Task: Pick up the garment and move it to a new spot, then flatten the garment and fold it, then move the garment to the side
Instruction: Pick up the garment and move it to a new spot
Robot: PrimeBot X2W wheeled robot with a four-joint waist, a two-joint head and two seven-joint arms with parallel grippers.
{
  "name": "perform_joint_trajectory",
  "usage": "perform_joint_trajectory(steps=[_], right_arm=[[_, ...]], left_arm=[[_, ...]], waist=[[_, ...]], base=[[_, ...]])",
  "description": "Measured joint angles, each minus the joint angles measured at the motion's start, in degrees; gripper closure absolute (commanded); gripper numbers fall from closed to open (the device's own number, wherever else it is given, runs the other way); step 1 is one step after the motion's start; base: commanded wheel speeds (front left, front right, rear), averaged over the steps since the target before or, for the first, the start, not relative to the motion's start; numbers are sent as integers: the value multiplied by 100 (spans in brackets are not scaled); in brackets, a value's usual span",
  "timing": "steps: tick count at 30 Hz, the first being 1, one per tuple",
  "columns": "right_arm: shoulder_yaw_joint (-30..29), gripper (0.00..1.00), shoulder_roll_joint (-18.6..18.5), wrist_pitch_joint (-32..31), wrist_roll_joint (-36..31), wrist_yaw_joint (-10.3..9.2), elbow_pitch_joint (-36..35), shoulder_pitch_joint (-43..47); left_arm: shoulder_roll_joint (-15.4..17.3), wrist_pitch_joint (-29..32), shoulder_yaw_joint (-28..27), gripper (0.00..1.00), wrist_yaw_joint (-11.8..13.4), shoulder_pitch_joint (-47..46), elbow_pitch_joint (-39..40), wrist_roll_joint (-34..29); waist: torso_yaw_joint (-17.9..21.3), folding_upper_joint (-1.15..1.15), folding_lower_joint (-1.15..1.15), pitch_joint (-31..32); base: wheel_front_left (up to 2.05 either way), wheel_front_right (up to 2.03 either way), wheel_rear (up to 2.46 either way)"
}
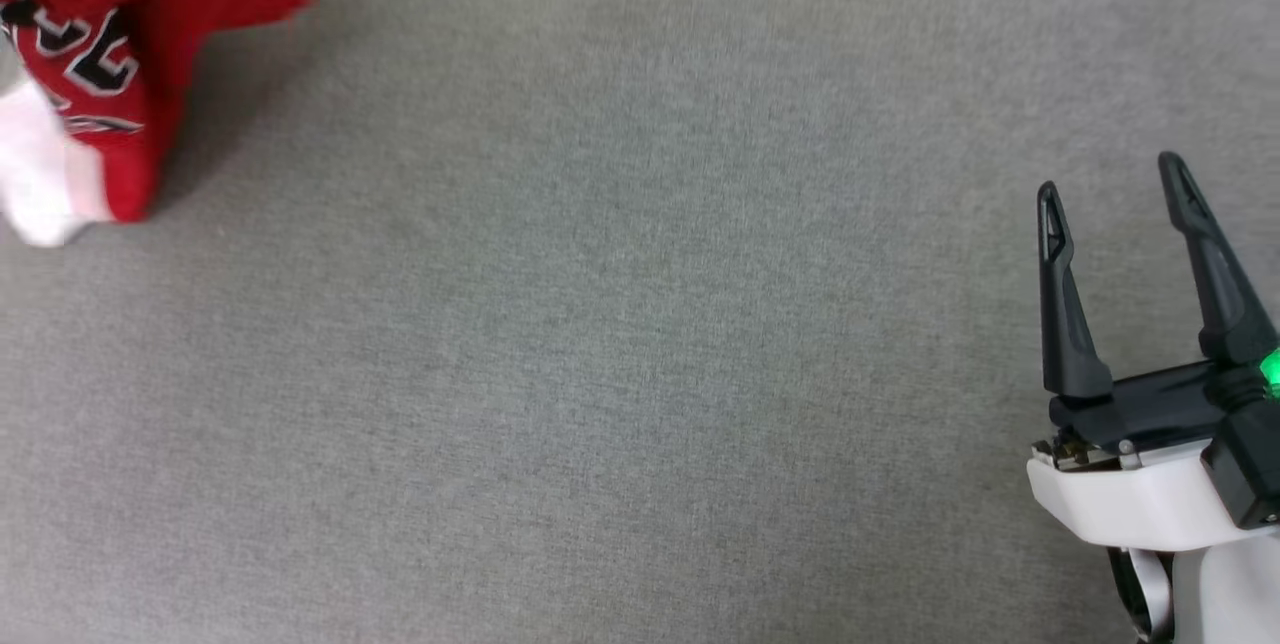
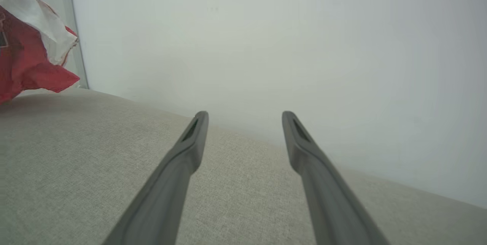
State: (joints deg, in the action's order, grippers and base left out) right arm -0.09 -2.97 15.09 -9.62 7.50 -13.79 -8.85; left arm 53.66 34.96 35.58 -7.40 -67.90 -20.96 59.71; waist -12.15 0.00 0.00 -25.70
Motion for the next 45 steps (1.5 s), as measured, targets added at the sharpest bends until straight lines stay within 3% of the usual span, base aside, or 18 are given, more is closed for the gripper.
perform_joint_trajectory(steps=[8,13,23,35,45], right_arm=[[-99,0,1,1,322,0,174,229],[-131,0,1,1,478,0,266,335],[-176,0,-1,1,717,0,374,460],[-174,0,1,1,857,0,470,525],[-129,0,2,1,875,0,550,367]], left_arm=[[-86,269,466,100,0,-586,895,-179],[-301,448,845,100,0,-984,1400,-392],[-871,476,1419,100,0,-1523,2051,-138],[-1424,-7,2227,100,0,-1524,2318,-66],[-2019,-417,3529,100,0,-528,1755,-200]], waist=[[190,0,0,601],[456,0,0,885],[1166,0,-1,1211],[1898,0,-1,1171],[2190,0,0,736]], base=[[0,0,0],[0,0,0],[0,0,0],[0,0,0],[0,0,0]])
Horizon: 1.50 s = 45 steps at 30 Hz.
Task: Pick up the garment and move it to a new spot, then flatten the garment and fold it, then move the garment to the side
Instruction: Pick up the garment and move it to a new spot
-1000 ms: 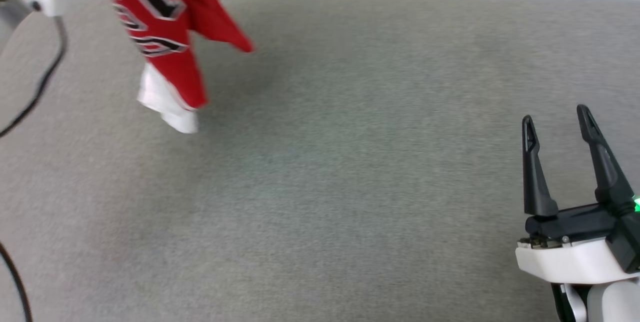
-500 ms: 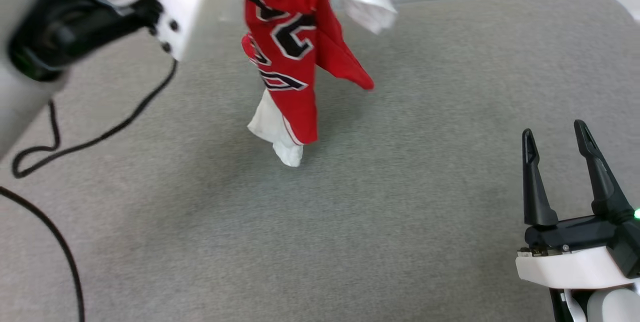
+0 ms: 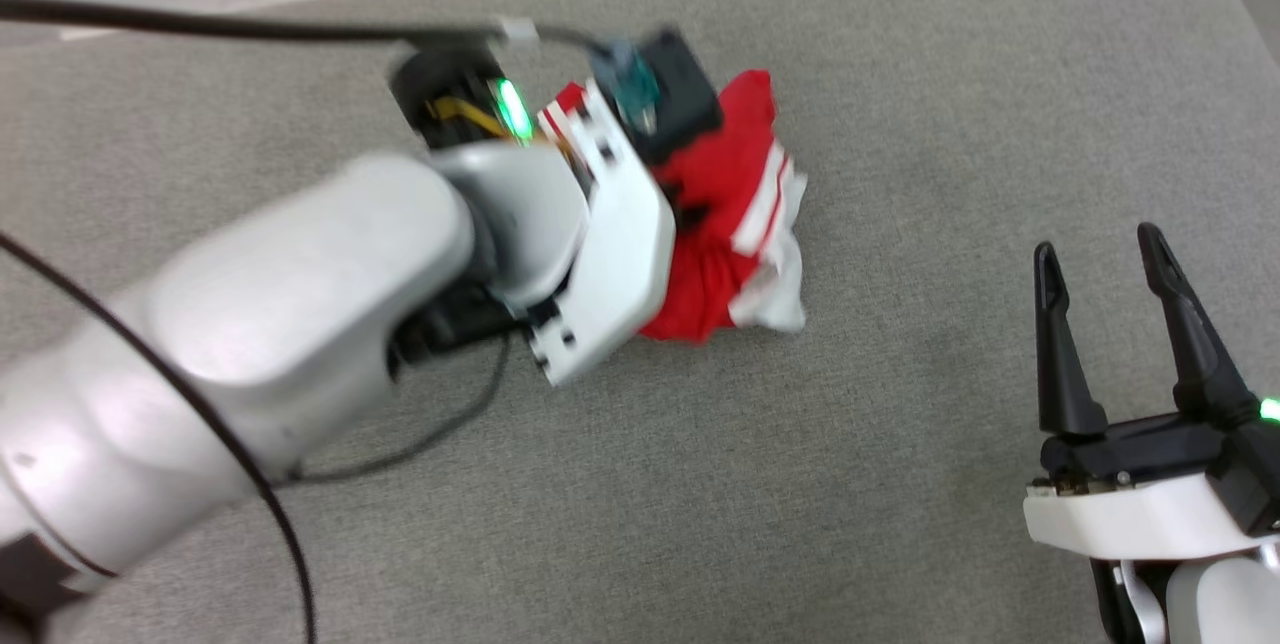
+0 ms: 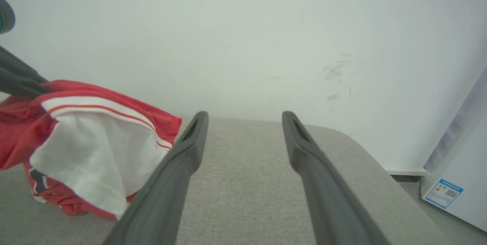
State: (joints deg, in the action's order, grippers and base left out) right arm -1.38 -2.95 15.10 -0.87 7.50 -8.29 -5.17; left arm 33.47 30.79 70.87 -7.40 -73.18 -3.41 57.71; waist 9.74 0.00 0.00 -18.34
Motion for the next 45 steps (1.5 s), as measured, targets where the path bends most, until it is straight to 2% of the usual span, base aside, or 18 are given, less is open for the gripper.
perform_joint_trajectory(steps=[6,12,15,17,18,19,22,25,29,35,41,45], right_arm=[[-26,0,0,0,7,0,24,-79],[-62,0,0,0,-13,0,84,-98],[-42,0,1,0,-58,1,129,-105],[-44,0,1,0,-76,0,154,-107],[-53,0,1,0,-99,0,167,-106],[-60,0,1,0,-115,0,180,-104],[-98,0,1,0,-140,0,218,-62],[-151,0,1,0,-174,1,267,52],[-183,0,1,0,-216,0,321,217],[-219,0,2,0,-232,0,372,355],[-296,0,2,0,-207,0,400,436],[-352,0,2,0,-118,0,420,480]], left_arm=[[-475,-315,232,100,0,967,-506,-112],[-1078,-222,255,100,1,2133,-586,-372],[-1241,-126,252,100,1,2389,-602,-528],[-1291,-277,254,100,1,2425,-708,-589],[-1312,-430,256,28,0,2412,-773,-671],[-1334,-611,261,0,0,2381,-837,-738],[-1424,-1294,246,0,0,2282,-992,-795],[-1505,-2080,-11,0,59,2217,-1162,-982],[-1584,-3041,-356,0,508,2246,-1307,-1294],[-1426,-4322,-893,0,1481,2597,-1512,-1713],[-1195,-4568,-1750,0,2375,3328,-1330,-2034],[-1079,-4585,-2621,0,2795,4033,-783,-2530]], waist=[[80,0,0,-232],[23,0,0,-319],[-41,0,0,-296],[-77,0,0,-250],[-97,0,0,-219],[-117,0,0,-182],[-179,0,0,-39],[-252,0,0,143],[-373,0,0,402],[-599,0,0,709],[-809,0,0,917],[-910,0,0,1043]], base=[[0,0,0],[0,0,0],[0,0,0],[0,0,0],[0,0,0],[0,0,0],[0,0,0],[0,0,0],[0,0,0],[0,0,0],[0,0,0],[0,0,0]])
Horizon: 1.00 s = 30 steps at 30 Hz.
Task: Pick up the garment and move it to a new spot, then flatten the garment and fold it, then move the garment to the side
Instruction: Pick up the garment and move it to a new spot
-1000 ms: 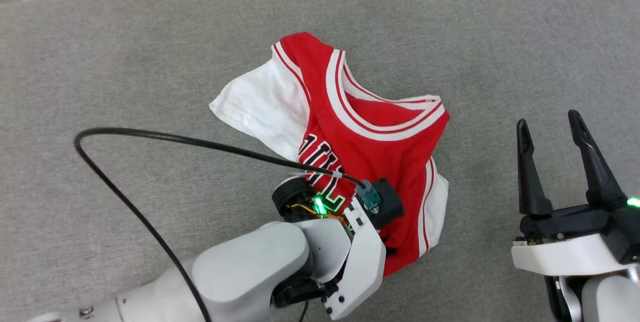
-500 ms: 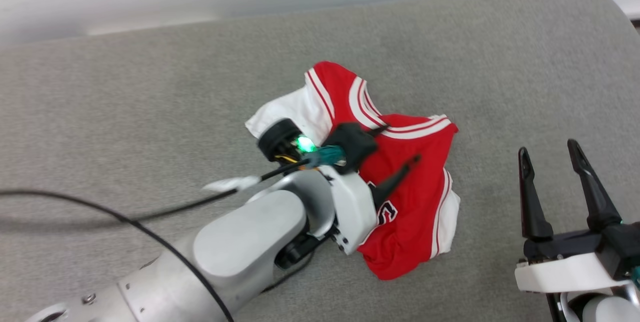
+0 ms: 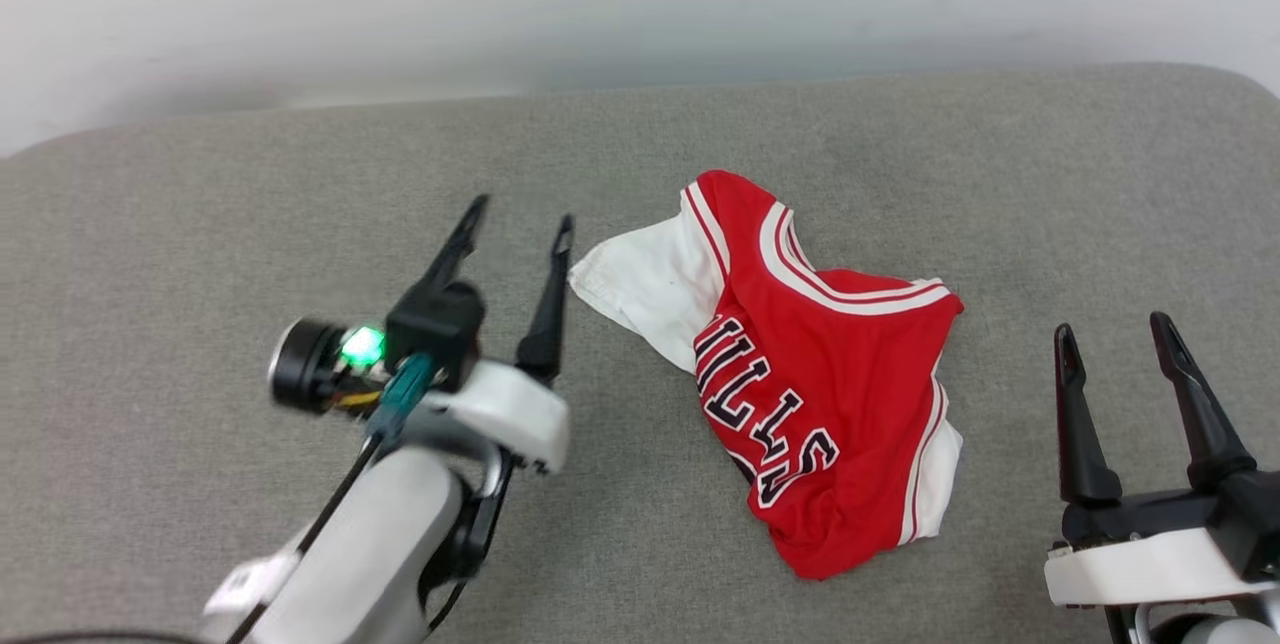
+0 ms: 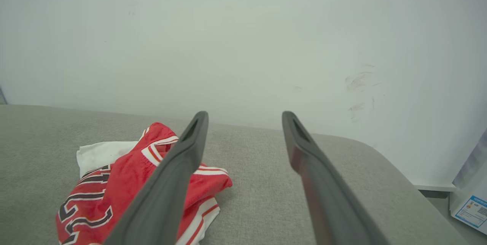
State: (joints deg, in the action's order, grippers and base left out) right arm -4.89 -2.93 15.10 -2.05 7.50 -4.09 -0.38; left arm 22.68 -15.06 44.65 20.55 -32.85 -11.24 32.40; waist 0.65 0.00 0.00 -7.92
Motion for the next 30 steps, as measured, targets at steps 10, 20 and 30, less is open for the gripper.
perform_joint_trajectory(steps=[10,20,30], right_arm=[[-87,0,1,0,339,0,80,260],[-69,0,1,0,788,0,138,549],[-45,0,1,0,1112,0,129,831]], left_arm=[[-238,-1,-1768,0,196,1915,795,-1028],[-780,-1,-2752,0,-347,3200,1090,-1777],[-1245,-1,-3329,0,-868,3776,1111,-2237]], waist=[[-134,0,0,385],[-192,0,0,684],[-218,0,0,851]], base=[[0,0,0],[0,0,0],[0,0,0]])
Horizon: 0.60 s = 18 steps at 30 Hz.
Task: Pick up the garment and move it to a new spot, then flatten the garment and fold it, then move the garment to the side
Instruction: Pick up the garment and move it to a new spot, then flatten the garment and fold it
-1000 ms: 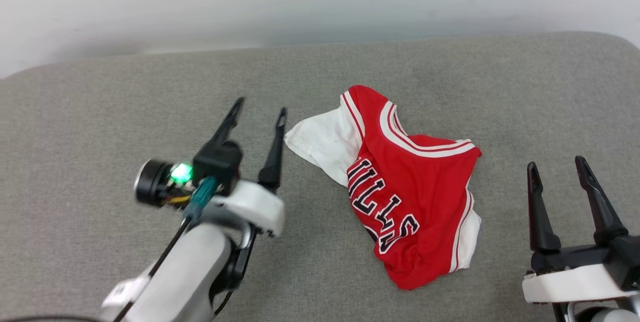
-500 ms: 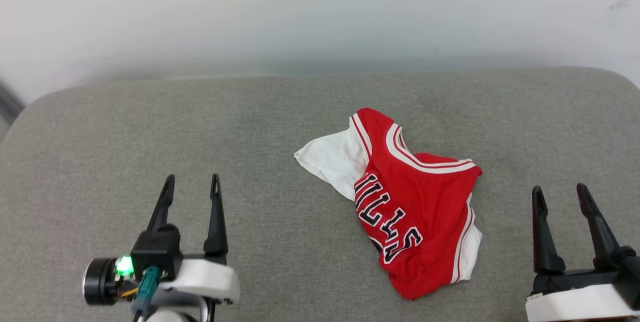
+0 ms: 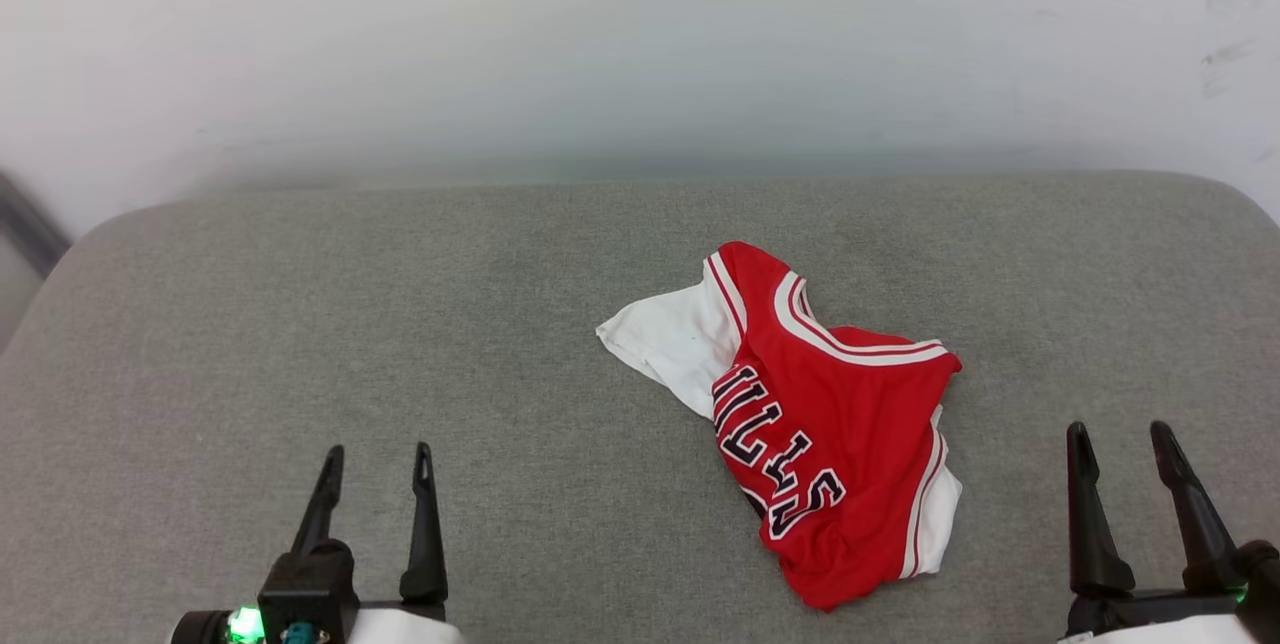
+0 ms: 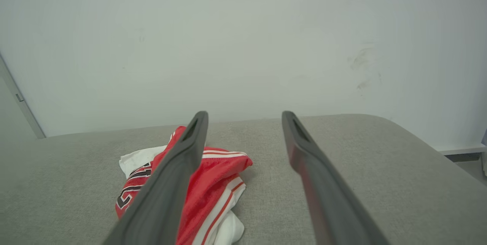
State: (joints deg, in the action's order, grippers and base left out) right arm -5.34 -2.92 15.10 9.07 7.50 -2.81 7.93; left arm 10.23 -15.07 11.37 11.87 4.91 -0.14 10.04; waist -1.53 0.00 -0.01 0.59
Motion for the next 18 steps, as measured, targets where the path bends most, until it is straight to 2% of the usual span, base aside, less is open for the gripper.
perform_joint_trajectory(steps=[10,18], right_arm=[[36,0,-1,0,172,0,5,186],[75,0,-1,0,188,0,11,240]], left_arm=[[-349,0,-356,0,-336,197,37,-304],[-498,0,-553,0,-560,292,25,-452]], waist=[[-21,0,0,59],[-50,0,0,65]], base=[[0,0,0],[0,0,0]])
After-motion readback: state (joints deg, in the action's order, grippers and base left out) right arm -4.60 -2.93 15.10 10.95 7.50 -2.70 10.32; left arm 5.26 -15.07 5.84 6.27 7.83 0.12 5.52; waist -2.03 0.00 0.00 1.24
